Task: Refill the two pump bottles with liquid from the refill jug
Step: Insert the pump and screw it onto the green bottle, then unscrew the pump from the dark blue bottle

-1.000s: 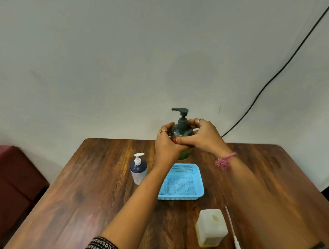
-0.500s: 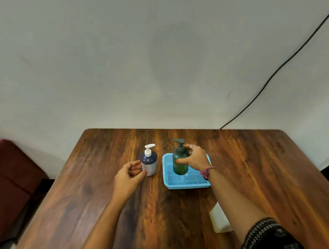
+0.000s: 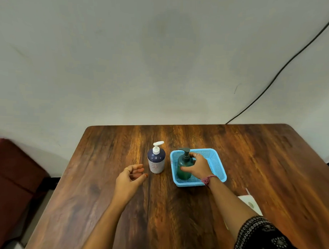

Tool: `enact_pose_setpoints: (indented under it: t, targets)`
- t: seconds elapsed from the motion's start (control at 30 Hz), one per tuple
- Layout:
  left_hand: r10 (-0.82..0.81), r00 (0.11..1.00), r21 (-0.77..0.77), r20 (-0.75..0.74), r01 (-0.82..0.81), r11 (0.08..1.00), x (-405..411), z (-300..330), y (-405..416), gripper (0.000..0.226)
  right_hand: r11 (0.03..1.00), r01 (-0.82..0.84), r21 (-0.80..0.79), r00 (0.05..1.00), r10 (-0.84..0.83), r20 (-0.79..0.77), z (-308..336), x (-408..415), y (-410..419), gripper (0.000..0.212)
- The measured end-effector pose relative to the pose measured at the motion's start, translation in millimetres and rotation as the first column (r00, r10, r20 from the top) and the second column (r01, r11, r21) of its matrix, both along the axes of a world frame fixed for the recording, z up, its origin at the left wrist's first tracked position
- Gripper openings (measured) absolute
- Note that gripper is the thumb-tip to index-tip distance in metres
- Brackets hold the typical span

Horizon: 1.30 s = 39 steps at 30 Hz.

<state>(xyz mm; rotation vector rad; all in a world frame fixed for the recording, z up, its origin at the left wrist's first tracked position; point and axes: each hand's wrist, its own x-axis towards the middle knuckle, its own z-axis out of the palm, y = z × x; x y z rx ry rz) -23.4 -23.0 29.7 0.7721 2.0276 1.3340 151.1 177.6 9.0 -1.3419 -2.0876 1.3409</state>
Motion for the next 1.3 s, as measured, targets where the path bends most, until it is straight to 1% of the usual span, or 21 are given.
enact_pose_setpoints:
  t: [0.23,0.33,0.43,0.5,0.6,0.7,0.77,0.87,0.93,1.07,1.17,1.3]
  targets:
    - [-0.037,0.999,-0.015,0.011,0.038,0.999,-5,-8,5,0.033,0.999,-0.030,-0.043,1.000,0.030,0.005,-6,2,2,0.070]
    - [-0.055,0.998,-0.041,-0.008,0.055,0.998,-8,-13,15,0.040,0.998,-0.049,-0.049,0.999,0.049,0.014,-7,4,2,0.073]
    - [-0.064,0.996,-0.087,-0.055,0.059,0.994,-13,-20,34,0.062,0.998,-0.055,-0.030,0.998,0.055,0.019,-8,9,-2,0.086]
    - [-0.092,0.988,-0.139,-0.121,0.075,0.987,-20,-28,52,0.083,1.000,-0.002,-0.007,1.000,0.003,0.024,-9,13,-8,0.092]
    - [-0.140,0.975,-0.188,-0.174,0.107,0.976,-29,-37,75,0.105,0.997,0.066,0.045,0.997,-0.067,0.023,-10,21,-22,0.084]
    - [-0.175,0.976,-0.176,-0.127,0.151,0.973,-31,-44,92,0.116,0.993,0.114,0.038,0.993,-0.113,-0.024,-12,30,-39,0.077]
    - [-0.186,0.980,-0.143,-0.075,0.174,0.974,-30,-48,99,0.114,0.991,0.134,0.018,0.990,-0.133,-0.052,-12,36,-49,0.074]
    - [-0.169,0.985,-0.081,-0.021,0.166,0.983,-28,-54,102,0.092,0.986,0.166,0.009,0.984,-0.165,-0.072,-12,44,-60,0.069]
    - [-0.132,0.991,-0.047,-0.015,0.131,0.990,-26,-57,101,0.084,0.982,0.188,0.009,0.978,-0.187,-0.092,-10,48,-65,0.067]
    - [-0.078,0.997,0.043,-0.009,0.078,0.996,-20,-50,87,0.082,0.978,0.210,0.016,0.966,-0.205,-0.161,0,51,-69,0.063]
    - [-0.074,0.997,0.118,-0.034,0.078,0.990,-13,-33,73,0.080,0.978,0.206,0.040,0.961,-0.194,-0.197,12,52,-68,0.061]
    - [-0.082,0.994,0.221,-0.071,0.096,0.971,0,0,61,0.076,0.976,0.203,0.080,0.940,-0.171,-0.295,30,51,-64,0.058]
